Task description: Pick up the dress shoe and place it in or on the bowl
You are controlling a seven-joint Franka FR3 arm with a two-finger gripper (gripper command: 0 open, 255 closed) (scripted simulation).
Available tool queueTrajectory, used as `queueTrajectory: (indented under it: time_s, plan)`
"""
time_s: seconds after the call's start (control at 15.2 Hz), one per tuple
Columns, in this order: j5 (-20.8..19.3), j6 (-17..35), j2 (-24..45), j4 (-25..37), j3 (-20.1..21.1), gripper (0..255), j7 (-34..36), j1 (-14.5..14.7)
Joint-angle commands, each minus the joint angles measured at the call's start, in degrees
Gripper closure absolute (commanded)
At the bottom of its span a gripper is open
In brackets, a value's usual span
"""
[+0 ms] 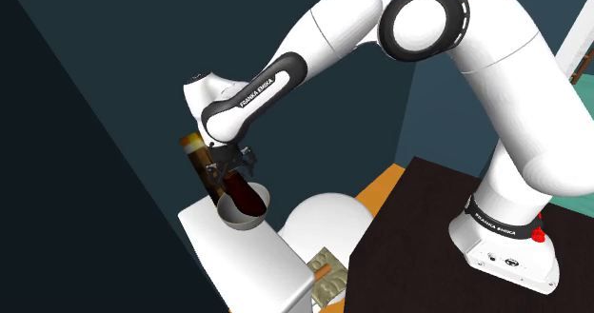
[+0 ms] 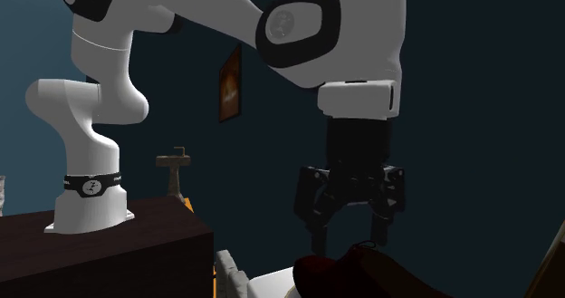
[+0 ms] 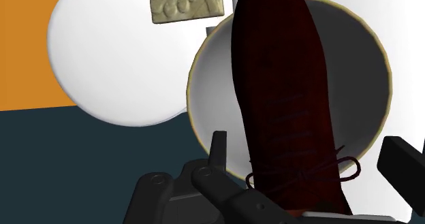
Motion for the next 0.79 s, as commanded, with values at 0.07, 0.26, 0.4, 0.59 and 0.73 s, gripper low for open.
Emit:
queueTrajectory:
  time_s: [0.07,0.26,0.4,0.59,0.73]
  plan:
    - [0.58,-2.8,-1.67,1.18,0.43,0,-0.33,-0.18]
    - [1.07,-5.49,-2.97,2.61,0.77,0,-0.64,-0.28]
    - [1.07,-5.49,-2.97,2.61,0.76,0,-0.64,-0.28]
    - [1.07,-5.49,-2.97,2.61,0.76,0,-0.64,-0.28]
    - [1.07,-5.49,-2.97,2.61,0.76,0,-0.64,-0.28]
